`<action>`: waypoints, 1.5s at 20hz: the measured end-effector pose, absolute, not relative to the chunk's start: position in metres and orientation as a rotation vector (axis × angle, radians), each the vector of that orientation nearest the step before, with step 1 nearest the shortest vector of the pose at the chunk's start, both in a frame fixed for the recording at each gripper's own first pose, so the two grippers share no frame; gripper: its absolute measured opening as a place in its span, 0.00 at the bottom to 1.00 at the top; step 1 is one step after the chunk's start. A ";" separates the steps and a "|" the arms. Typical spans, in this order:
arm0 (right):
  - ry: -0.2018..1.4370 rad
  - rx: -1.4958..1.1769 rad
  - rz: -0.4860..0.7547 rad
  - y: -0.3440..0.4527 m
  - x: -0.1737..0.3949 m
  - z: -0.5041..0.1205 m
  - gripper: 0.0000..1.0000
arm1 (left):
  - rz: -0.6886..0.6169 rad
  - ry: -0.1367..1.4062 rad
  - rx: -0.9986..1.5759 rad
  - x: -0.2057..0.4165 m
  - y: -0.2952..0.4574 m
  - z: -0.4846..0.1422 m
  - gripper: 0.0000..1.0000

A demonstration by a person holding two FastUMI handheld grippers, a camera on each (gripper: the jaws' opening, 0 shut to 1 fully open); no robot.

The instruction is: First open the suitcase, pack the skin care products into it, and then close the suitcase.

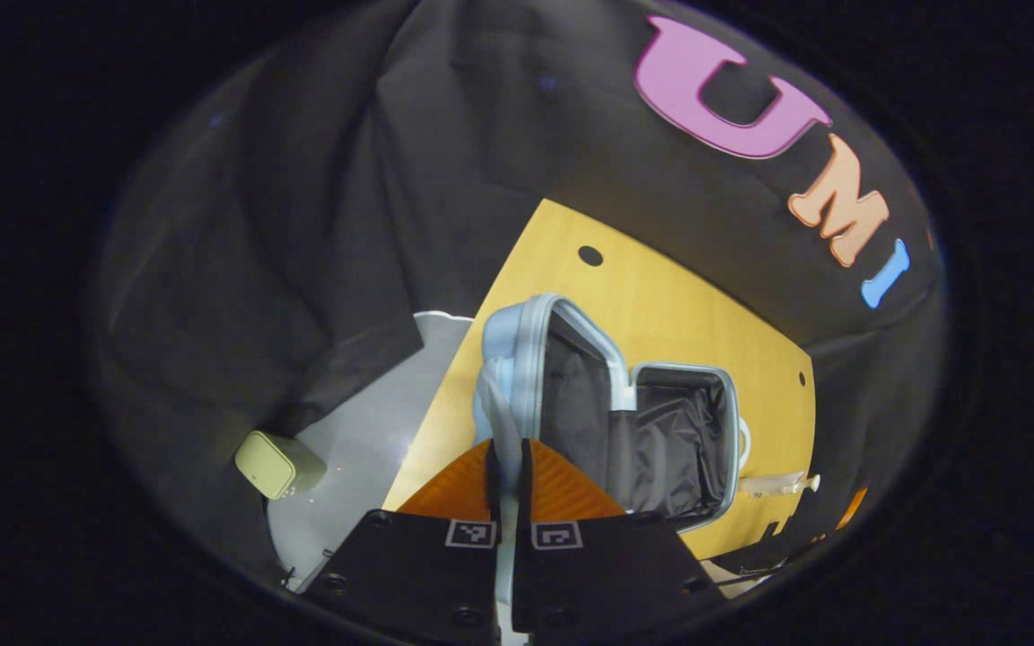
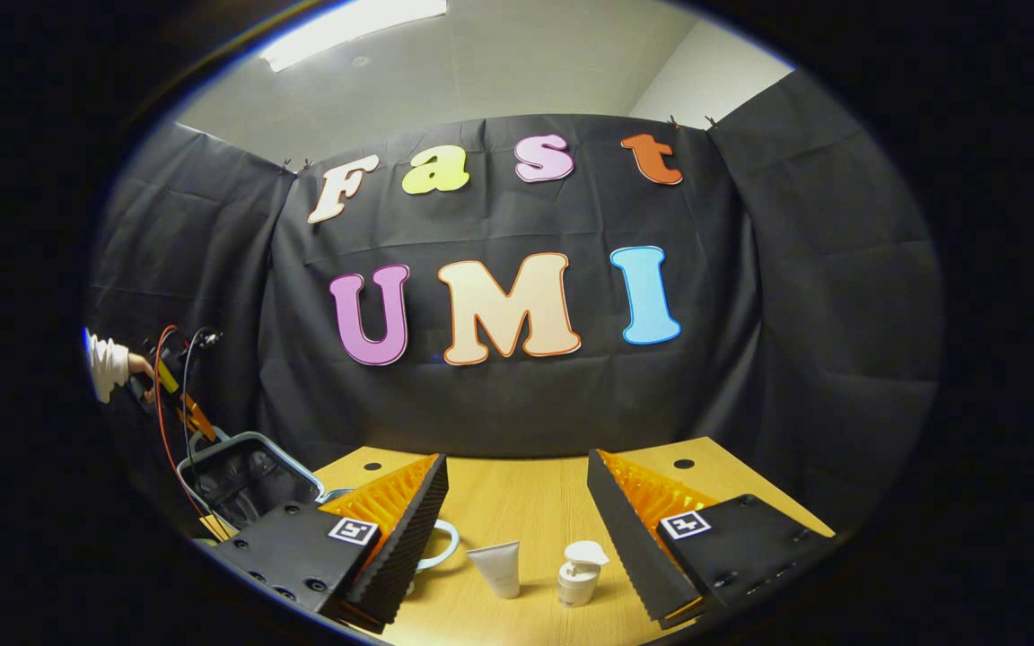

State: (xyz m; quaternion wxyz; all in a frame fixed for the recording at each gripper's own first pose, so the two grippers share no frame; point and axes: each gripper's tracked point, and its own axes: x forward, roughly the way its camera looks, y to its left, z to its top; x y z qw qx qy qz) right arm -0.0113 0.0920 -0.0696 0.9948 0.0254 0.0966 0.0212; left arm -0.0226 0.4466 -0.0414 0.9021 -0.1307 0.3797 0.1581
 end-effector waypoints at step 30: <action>0.324 0.039 0.022 0.074 -0.017 -0.113 0.98 | 0.144 0.286 -0.013 -0.024 0.329 0.016 0.95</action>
